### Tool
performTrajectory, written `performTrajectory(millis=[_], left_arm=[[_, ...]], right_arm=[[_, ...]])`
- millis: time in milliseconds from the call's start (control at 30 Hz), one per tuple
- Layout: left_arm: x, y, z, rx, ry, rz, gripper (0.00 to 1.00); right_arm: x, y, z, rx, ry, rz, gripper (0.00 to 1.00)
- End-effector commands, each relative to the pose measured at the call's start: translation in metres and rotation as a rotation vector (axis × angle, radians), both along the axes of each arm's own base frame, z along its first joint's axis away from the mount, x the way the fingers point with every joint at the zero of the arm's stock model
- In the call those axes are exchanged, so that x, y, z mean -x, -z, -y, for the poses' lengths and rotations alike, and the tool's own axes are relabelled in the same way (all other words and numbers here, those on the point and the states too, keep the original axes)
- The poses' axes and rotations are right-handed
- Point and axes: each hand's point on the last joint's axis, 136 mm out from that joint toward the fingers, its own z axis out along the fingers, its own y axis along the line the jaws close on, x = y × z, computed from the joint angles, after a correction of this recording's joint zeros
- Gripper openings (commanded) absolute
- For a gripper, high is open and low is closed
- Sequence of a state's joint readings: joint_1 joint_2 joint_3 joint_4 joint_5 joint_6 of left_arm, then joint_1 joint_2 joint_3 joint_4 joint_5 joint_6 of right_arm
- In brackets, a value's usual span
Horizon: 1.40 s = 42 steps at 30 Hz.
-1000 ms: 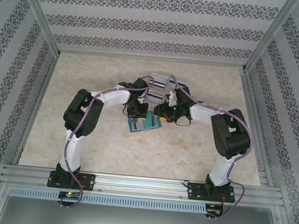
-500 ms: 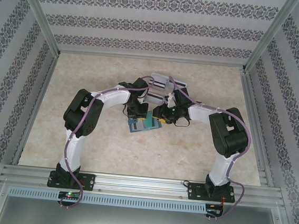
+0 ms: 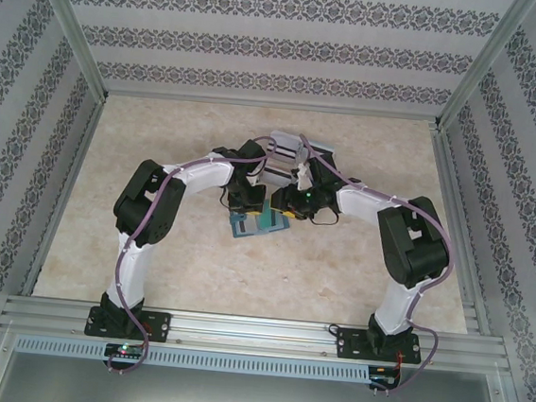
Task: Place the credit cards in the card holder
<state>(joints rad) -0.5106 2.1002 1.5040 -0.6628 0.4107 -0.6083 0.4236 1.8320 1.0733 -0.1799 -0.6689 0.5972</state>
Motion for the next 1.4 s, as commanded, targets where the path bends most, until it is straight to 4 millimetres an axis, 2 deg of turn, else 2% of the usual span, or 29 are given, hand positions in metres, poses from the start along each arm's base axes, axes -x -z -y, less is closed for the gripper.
performTrajectory(millis=[0, 233, 433, 633, 800, 1033, 1100, 1167, 1233, 1367], left_arm=[[0.007, 0.011, 0.002, -0.018, 0.032, -0.023, 0.00], [0.002, -0.001, 0.002, -0.016, 0.029, 0.021, 0.00], [-0.001, -0.005, 0.006, 0.017, 0.013, 0.043, 0.00], [-0.005, -0.016, 0.007, 0.054, -0.014, 0.089, 0.00], [-0.005, -0.024, 0.005, 0.070, -0.023, 0.117, 0.01], [-0.005, -0.032, 0.005, 0.105, -0.034, 0.136, 0.08], [-0.006, -0.036, 0.002, 0.105, -0.042, 0.147, 0.13], [-0.005, -0.040, -0.001, 0.105, -0.047, 0.155, 0.15], [-0.005, -0.044, -0.004, 0.102, -0.054, 0.161, 0.22], [-0.002, -0.050, -0.013, 0.084, -0.072, 0.172, 0.26]], right_arm=[[-0.002, -0.019, -0.005, 0.006, -0.023, 0.052, 0.47], [0.000, -0.009, -0.015, -0.029, -0.034, 0.023, 0.47], [0.000, -0.015, -0.029, -0.070, -0.054, 0.024, 0.47], [-0.001, -0.010, -0.036, -0.102, -0.055, 0.009, 0.47], [-0.003, -0.022, -0.047, -0.141, -0.071, 0.026, 0.47], [0.001, -0.027, -0.063, -0.159, -0.103, 0.028, 0.47], [0.002, -0.028, -0.064, -0.159, -0.105, 0.032, 0.47], [0.002, -0.029, -0.064, -0.158, -0.106, 0.032, 0.47], [0.002, -0.029, -0.065, -0.158, -0.107, 0.031, 0.47], [0.003, -0.028, -0.071, -0.161, -0.121, 0.026, 0.47]])
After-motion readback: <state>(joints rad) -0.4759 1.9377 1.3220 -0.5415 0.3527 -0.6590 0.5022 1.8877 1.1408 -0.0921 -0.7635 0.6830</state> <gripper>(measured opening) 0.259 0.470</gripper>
